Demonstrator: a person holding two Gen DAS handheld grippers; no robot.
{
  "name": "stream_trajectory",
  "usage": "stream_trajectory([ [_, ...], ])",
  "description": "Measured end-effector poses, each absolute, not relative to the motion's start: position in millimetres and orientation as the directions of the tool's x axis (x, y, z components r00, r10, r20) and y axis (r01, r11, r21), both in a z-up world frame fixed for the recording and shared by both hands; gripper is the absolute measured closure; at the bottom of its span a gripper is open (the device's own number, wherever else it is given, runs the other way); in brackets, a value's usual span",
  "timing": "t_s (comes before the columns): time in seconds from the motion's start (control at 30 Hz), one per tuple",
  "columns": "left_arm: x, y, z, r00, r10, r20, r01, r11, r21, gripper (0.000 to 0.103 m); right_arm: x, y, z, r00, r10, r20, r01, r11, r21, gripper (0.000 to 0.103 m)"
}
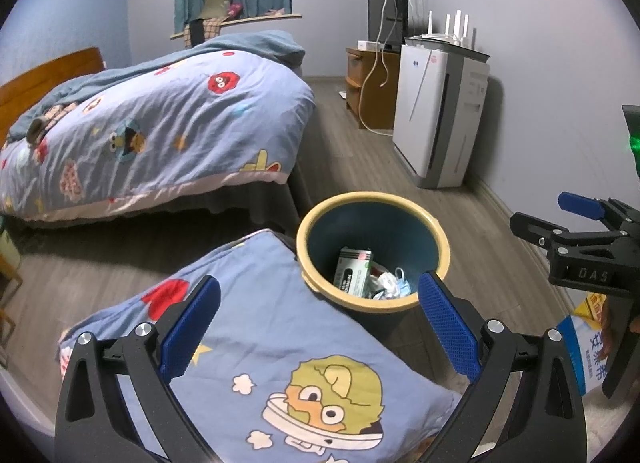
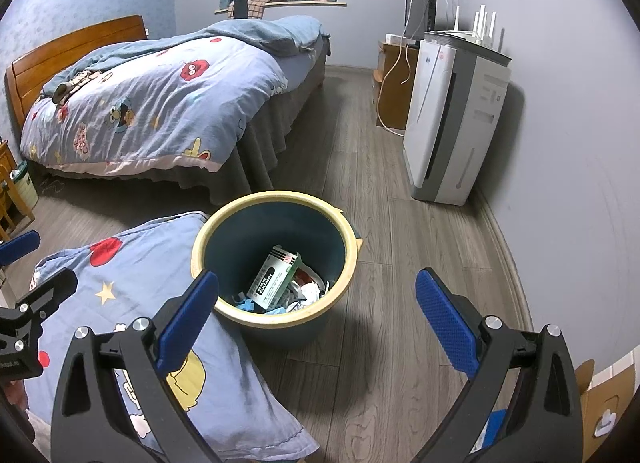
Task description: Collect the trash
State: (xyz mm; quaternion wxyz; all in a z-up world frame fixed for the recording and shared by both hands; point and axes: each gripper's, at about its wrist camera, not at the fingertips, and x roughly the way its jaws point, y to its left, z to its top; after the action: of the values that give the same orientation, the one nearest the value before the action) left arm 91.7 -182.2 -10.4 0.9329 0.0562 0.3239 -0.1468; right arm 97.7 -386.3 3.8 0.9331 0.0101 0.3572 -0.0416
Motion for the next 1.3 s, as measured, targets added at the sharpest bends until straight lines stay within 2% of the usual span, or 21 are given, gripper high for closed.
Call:
stream_trajectory([
  [1.3,89.9,-182.4,-12.1,0.746,-0.236,-0.623,0.315,0.949,0.018,0.005,96.8,-388.0,0.0,0.737,-0.071,-0.672,0.084,0.996,-0.013,0.006],
])
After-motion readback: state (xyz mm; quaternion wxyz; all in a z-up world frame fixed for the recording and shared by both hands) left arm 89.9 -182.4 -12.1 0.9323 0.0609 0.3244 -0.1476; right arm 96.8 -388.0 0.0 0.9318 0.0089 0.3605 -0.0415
